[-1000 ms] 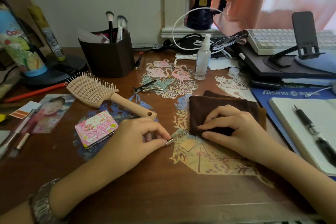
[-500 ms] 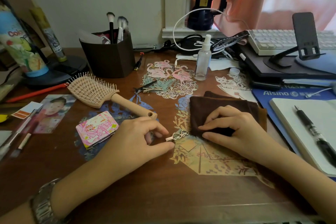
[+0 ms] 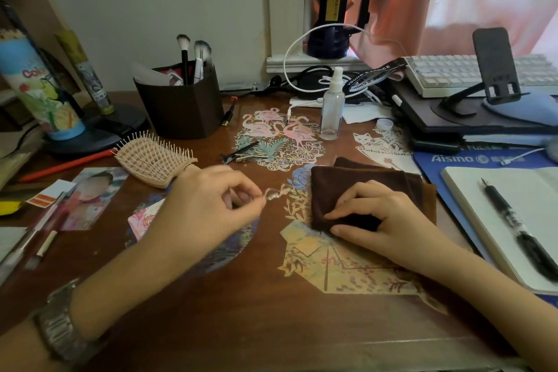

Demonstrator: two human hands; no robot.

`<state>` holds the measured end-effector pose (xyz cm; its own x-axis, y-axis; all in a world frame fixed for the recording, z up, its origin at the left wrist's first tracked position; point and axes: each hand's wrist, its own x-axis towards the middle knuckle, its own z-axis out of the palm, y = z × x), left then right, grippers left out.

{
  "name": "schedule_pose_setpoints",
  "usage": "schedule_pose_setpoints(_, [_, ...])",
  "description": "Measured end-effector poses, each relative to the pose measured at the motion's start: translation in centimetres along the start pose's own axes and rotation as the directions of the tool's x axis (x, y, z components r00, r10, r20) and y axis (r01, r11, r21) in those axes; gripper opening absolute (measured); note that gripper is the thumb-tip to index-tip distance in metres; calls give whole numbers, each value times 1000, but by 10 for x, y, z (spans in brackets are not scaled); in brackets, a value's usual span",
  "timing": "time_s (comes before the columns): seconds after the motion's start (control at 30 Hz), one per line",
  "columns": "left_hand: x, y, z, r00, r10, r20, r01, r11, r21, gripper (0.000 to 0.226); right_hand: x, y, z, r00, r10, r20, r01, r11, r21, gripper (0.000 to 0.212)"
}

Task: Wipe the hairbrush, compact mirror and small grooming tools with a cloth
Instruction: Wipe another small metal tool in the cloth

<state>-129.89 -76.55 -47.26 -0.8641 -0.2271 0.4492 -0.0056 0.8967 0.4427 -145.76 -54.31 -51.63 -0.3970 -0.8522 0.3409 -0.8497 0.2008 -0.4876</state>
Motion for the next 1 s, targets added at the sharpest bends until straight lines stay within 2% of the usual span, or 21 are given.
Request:
schedule_pose_setpoints(0.17, [35, -19, -4, 991, -125, -50, 126, 992, 17, 5, -1, -2, -1, 1000, 0, 1, 0, 1000, -9, 26])
schedule_pose_setpoints(0.33, [68, -40, 10, 976, -209, 59, 204, 975, 83, 11, -1, -3, -1, 1000, 13, 4, -13, 1000, -7, 25])
schedule_pose_setpoints(0.43, [76, -48, 20, 965, -229, 127, 219, 972, 90, 10, -1, -2, -2, 1000, 17, 8, -17, 1000, -7, 26])
schedule_pose_setpoints(0.7, [80, -60, 31, 942, -268, 201, 243, 959, 144, 6, -1, 0, 0, 1000, 9, 5, -9, 1000, -2, 30])
schedule_pose_setpoints(0.9, [78, -63, 32, 946, -264, 186, 244, 962, 125, 13, 0, -1, -1, 1000, 10, 4, -10, 1000, 4, 27])
schedule_pose_setpoints(1.0, [75, -61, 30, 964, -233, 128, 225, 971, 75, 18, 0, -2, -2, 1000, 8, 16, -8, 1000, -1, 28])
